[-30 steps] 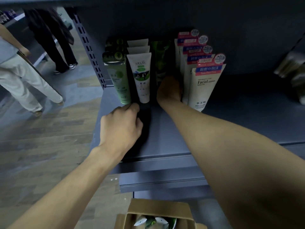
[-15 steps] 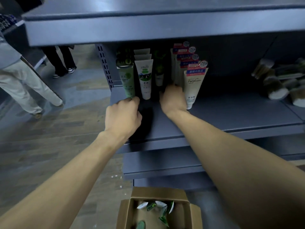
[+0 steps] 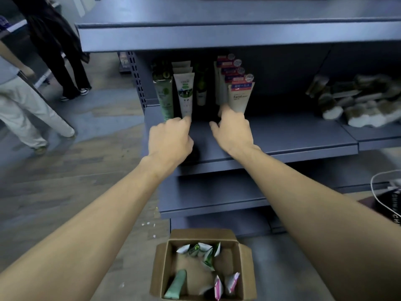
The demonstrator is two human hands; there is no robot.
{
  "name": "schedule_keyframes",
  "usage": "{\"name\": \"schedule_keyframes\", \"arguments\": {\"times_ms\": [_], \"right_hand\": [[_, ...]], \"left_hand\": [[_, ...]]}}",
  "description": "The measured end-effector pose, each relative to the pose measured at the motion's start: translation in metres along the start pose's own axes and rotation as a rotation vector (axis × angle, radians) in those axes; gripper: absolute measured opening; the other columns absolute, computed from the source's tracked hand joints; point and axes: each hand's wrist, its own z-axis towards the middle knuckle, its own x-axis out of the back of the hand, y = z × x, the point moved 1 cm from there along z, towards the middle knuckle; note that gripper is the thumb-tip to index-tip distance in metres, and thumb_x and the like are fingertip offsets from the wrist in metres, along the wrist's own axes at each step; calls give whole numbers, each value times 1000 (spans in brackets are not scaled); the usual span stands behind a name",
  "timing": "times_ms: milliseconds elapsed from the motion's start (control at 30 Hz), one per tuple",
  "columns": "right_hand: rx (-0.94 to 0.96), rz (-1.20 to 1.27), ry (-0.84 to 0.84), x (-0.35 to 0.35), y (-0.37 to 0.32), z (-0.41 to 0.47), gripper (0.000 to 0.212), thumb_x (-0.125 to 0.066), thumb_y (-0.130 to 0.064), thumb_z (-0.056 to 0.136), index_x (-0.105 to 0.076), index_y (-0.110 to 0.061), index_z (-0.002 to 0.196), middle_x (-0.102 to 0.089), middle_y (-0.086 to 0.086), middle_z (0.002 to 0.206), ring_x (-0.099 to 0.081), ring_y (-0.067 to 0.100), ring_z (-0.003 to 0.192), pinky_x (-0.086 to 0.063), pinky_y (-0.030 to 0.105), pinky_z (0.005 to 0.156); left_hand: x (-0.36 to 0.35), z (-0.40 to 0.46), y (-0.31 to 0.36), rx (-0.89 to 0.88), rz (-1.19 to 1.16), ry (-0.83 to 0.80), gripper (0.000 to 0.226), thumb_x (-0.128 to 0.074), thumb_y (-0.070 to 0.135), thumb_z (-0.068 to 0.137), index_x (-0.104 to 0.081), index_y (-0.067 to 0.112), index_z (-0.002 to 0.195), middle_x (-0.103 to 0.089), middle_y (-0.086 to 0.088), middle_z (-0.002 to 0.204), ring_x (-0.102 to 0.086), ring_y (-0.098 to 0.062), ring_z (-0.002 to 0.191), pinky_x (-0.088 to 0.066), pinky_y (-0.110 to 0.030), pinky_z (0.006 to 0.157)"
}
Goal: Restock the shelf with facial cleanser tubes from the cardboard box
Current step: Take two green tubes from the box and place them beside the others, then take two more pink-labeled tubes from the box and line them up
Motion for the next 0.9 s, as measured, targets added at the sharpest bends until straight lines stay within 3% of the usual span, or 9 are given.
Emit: {"name": "schedule_keyframes", "arguments": {"times_ms": [167, 333, 500, 633, 900], "right_hand": [[46, 4, -78, 1, 34, -51, 30, -57, -34, 95, -51, -13, 115, -66, 6, 94, -63, 31, 86, -54, 42, 75], [24, -5, -155, 5, 95, -101, 30, -57, -38, 94, -53, -15, 114, -68, 0, 92, -66, 22, 86, -54, 38, 78], [3, -31, -224, 7, 124, -112, 31, -57, -38, 95, -53, -18, 117, -67, -4, 95, -66, 20, 86, -55, 37, 79], [31, -47, -262, 1, 134, -116, 30, -54, -41, 95, -51, -21, 117, -67, -4, 95, -66, 22, 87, -55, 38, 77], [39, -128, -411, -26, 159, -146, 30, -49, -41, 97, -47, -21, 120, -68, -2, 97, -65, 25, 91, -51, 35, 75]], "left_hand": [[-6, -24, 18, 33, 22, -70, 18, -55, 16, 83, -56, 15, 101, -63, -4, 88, -62, -34, 79, -33, -33, 56], [-25, -60, 47, 90, 46, -138, 8, -54, 15, 84, -48, 16, 89, -56, -1, 80, -53, -27, 68, -26, -31, 52], [-41, -90, 74, 113, 7, -216, 16, -55, 19, 86, -56, 17, 101, -64, -1, 93, -65, -28, 84, -33, -31, 57], [-52, -114, 85, 180, -26, -254, 16, -57, 19, 84, -58, 17, 100, -65, -1, 91, -65, -28, 82, -33, -30, 56], [-83, -158, 94, 254, 7, -446, 11, -47, 20, 88, -50, 19, 99, -63, 0, 101, -65, -28, 92, -35, -31, 62]]}}
